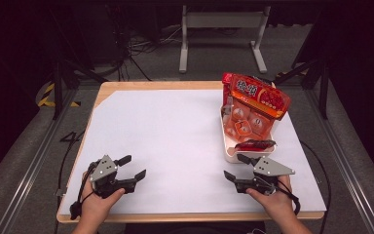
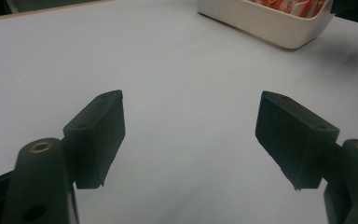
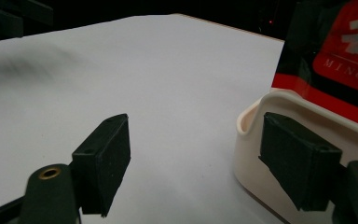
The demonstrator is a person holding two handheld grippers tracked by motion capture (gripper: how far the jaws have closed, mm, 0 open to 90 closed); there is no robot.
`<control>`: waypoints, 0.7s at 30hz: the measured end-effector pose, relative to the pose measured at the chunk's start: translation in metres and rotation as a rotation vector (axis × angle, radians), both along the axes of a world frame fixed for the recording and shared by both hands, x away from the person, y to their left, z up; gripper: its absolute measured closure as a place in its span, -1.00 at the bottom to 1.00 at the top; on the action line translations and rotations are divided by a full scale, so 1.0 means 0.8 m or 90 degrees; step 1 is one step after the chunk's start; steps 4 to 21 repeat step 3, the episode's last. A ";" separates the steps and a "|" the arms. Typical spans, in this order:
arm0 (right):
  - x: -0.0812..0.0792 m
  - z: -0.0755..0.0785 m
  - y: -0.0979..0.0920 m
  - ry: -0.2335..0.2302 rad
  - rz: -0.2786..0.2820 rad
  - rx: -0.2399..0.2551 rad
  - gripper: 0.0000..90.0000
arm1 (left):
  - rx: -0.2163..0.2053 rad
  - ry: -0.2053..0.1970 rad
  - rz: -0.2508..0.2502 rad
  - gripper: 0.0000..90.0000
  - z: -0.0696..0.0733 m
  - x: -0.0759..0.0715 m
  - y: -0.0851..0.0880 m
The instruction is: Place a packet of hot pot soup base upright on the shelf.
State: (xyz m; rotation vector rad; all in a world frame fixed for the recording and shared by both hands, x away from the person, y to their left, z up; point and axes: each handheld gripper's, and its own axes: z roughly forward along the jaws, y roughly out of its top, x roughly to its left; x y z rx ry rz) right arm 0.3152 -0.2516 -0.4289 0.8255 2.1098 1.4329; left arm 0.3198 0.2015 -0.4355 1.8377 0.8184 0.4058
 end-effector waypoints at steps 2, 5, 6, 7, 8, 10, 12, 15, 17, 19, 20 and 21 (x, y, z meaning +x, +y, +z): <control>0.000 0.001 0.002 -0.003 0.003 -0.003 -0.44 | 0.001 0.000 0.002 -0.44 0.000 0.000 0.000; 0.000 0.001 0.003 -0.004 0.006 -0.003 -0.44 | 0.002 -0.002 0.002 -0.44 0.000 0.000 0.000; 0.000 0.001 0.003 -0.004 0.006 -0.003 -0.44 | 0.002 -0.002 0.002 -0.44 0.000 0.000 0.000; 0.000 0.001 0.003 -0.004 0.006 -0.003 -0.44 | 0.002 -0.002 0.002 -0.44 0.000 0.000 0.000; 0.000 0.001 0.003 -0.004 0.006 -0.003 -0.44 | 0.002 -0.002 0.002 -0.44 0.000 0.000 0.000; 0.000 0.001 0.003 -0.004 0.006 -0.003 -0.44 | 0.002 -0.002 0.002 -0.44 0.000 0.000 0.000; 0.000 0.001 0.003 -0.004 0.006 -0.003 -0.44 | 0.002 -0.002 0.002 -0.44 0.000 0.000 0.000; 0.000 0.001 0.003 -0.004 0.006 -0.003 -0.44 | 0.002 -0.002 0.002 -0.44 0.000 0.000 0.000; 0.000 0.001 0.003 -0.004 0.006 -0.003 -0.44 | 0.002 -0.002 0.002 -0.44 0.000 0.000 0.000; 0.000 0.001 0.003 -0.004 0.006 -0.003 -0.44 | 0.002 -0.002 0.002 -0.44 0.000 0.000 0.000; 0.000 0.001 0.003 -0.004 0.006 -0.003 -0.44 | 0.002 -0.002 0.002 -0.44 0.000 0.000 0.000; 0.000 0.001 0.003 -0.004 0.006 -0.003 -0.44 | 0.002 -0.002 0.002 -0.44 0.000 0.000 0.000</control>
